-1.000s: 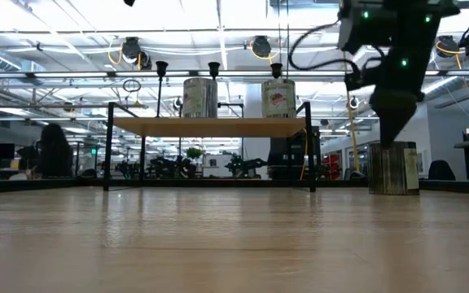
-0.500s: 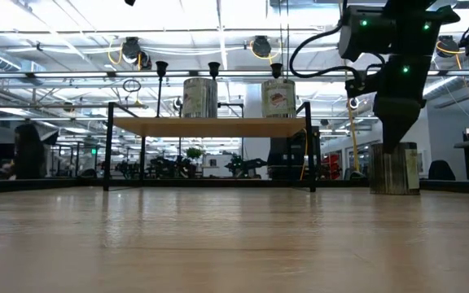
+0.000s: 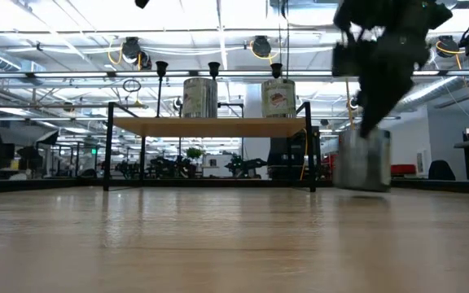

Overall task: Pick & Place candle stick holders
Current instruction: Put the scented candle on the shelf

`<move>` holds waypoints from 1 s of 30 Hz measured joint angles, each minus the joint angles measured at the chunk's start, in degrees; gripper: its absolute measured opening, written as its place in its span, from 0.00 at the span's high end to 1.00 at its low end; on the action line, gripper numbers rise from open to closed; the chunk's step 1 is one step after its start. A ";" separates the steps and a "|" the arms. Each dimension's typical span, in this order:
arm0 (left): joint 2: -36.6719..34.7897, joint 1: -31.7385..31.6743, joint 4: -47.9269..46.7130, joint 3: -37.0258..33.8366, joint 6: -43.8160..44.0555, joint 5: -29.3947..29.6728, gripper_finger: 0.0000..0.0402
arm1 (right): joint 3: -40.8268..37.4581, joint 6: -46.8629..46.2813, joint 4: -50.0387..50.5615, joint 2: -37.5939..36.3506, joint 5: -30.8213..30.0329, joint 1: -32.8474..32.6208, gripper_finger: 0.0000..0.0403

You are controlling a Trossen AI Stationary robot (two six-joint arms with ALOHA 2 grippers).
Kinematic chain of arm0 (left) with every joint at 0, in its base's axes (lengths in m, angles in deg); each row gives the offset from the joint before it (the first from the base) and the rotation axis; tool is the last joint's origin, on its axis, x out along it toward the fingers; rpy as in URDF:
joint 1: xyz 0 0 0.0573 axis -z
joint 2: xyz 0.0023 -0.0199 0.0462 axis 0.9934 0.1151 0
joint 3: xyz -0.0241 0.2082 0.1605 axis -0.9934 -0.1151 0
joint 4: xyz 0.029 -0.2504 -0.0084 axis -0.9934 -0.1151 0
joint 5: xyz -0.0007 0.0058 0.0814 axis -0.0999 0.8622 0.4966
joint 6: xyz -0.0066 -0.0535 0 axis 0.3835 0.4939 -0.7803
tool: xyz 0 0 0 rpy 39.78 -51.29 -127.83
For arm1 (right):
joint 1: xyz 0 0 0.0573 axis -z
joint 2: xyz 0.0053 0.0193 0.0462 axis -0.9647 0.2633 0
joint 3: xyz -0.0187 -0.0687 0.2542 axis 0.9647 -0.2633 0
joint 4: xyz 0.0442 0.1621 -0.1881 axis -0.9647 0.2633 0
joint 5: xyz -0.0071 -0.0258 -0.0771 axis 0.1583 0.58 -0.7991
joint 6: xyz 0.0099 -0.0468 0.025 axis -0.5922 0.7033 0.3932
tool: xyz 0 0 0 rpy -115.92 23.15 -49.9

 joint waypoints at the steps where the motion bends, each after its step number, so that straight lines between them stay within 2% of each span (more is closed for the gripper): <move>1: 0.52 1.05 -0.17 0.00 -1.03 -0.92 0.84 | 0.00 1.21 -3.13 0.00 1.94 -0.56 0.99; 7: 3.74 6.70 -1.44 0.00 -5.33 -1.41 0.84 | 0.00 9.40 -18.31 1.62 1.89 -3.99 1.00; 11: 6.05 8.77 -1.94 0.00 -5.80 -1.39 0.84 | 0.00 14.12 -28.39 5.95 1.52 -4.97 1.00; 14: 7.91 9.79 -1.80 0.00 -5.85 -1.38 0.84 | 1.61 17.30 -32.04 11.01 1.56 -5.01 1.00; 19: 9.72 10.35 -1.80 -0.02 -5.53 -1.09 0.84 | 10.94 23.87 -30.22 18.66 1.57 -3.87 1.00; 23: 10.61 10.30 -1.54 0.05 -4.90 -0.51 0.84 | 18.59 25.16 -25.13 24.85 1.71 -1.49 1.00; 26: 10.59 10.30 -2.73 -0.07 -4.02 -0.28 0.84 | 21.40 25.12 -20.27 28.98 1.71 0.10 1.00; 30: 10.56 10.30 -6.31 0.00 -3.95 0.51 0.84 | 22.98 25.11 -19.97 31.25 1.90 1.45 1.00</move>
